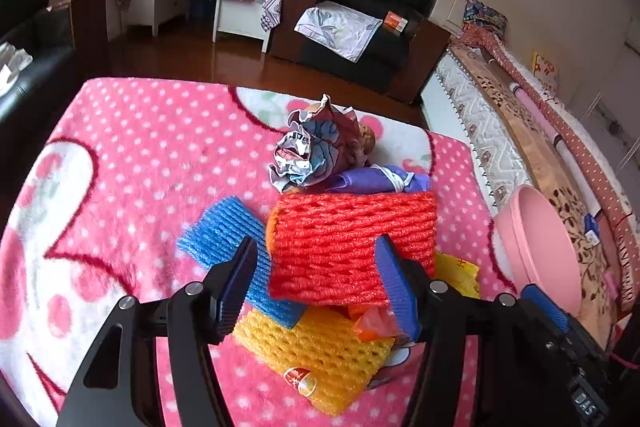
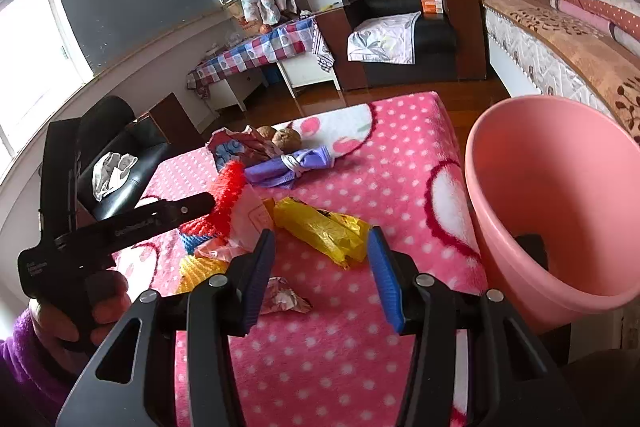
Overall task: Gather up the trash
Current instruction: 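Grasp the blue foam net with the left tool while the right tool grasps the red foam net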
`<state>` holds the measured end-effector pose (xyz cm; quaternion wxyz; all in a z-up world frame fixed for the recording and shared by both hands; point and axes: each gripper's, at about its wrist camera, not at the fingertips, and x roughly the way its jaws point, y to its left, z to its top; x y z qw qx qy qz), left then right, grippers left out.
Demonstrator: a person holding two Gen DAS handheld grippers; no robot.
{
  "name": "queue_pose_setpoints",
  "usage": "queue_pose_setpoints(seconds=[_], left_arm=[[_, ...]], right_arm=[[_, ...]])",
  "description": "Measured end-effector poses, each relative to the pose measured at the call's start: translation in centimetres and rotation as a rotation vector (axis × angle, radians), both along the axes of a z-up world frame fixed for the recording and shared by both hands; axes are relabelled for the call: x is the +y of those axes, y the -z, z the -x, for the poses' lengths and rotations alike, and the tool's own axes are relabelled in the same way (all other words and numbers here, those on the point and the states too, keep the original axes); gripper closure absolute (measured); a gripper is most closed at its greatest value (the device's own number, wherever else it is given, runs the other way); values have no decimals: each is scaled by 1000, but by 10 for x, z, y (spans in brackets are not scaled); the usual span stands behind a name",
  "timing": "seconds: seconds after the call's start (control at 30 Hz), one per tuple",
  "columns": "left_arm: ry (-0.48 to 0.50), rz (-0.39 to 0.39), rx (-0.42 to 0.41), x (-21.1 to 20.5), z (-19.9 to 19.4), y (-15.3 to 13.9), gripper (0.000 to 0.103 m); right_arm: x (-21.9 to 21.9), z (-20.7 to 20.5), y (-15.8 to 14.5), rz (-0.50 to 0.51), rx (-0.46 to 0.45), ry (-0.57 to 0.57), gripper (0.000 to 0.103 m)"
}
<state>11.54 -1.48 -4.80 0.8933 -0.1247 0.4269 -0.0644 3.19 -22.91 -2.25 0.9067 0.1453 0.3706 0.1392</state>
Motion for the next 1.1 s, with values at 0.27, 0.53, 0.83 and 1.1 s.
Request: queue_pose_setpoints(seconds=[0.27, 0.53, 0.83, 1.1], left_arm=[[64, 11, 9, -4, 5, 5, 84], [79, 19, -4, 2, 18, 3, 99], [78, 38, -14, 16, 30, -1, 99], [82, 56, -16, 17, 30, 1, 99]], right_arm=[[3, -3, 4, 8, 12, -7, 54], [6, -2, 4, 9, 21, -15, 54], [28, -10, -14, -113, 6, -141, 54], [60, -26, -12, -107, 53, -197, 75]])
